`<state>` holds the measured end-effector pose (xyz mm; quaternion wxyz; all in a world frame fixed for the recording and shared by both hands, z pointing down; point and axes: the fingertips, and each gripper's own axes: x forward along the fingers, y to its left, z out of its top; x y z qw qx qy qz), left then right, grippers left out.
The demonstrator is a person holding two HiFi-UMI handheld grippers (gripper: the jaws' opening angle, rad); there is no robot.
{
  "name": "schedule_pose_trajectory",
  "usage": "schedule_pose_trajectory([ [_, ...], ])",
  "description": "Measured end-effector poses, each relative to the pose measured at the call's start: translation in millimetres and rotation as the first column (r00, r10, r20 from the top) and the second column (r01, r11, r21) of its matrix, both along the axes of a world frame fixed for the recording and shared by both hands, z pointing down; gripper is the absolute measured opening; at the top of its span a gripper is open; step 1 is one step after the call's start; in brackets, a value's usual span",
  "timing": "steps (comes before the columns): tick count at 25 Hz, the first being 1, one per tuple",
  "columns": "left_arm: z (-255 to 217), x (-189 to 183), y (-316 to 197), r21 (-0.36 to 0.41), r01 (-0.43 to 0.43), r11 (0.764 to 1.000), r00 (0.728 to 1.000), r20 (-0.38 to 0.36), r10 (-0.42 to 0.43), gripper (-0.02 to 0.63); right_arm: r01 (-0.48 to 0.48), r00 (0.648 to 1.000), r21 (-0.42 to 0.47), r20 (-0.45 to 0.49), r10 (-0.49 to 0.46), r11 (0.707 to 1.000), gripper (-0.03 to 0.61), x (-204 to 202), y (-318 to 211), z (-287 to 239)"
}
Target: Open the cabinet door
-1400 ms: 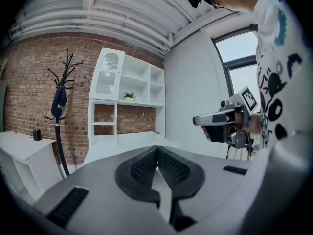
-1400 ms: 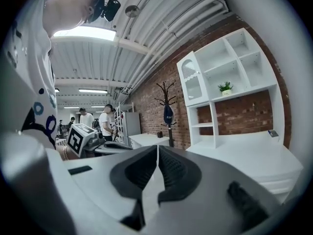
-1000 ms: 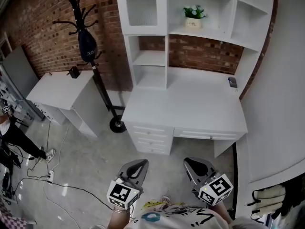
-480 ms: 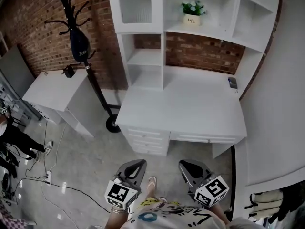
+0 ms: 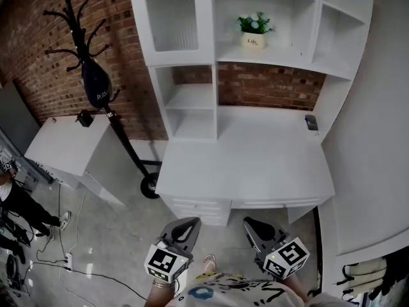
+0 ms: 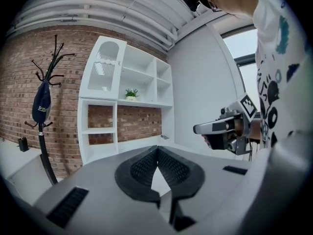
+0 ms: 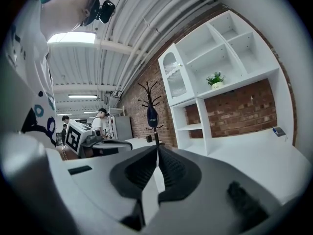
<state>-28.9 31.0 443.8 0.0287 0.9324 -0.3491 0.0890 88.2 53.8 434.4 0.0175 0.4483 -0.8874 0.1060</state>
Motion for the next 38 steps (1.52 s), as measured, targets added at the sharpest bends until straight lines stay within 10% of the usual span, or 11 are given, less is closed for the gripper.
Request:
schedule_pose_trajectory([
  [16, -1.9, -38.3, -108.5, 0.023, -0.021, 1.000, 1.000, -0.007, 0.021, 0.015, -0.034, 0.999, 0.023, 0.028, 0.034, 0.999, 0.029, -43.0, -104.0, -6.4],
  [38, -15.2, 40.3, -227.6, 0.039, 0.018, 0.999, 0.999, -0.039, -0.016, 0.015, 0.054, 0.999, 0.006, 0.006, -0.054, 0.999, 0.029, 24.6, -232.7, -8.2],
])
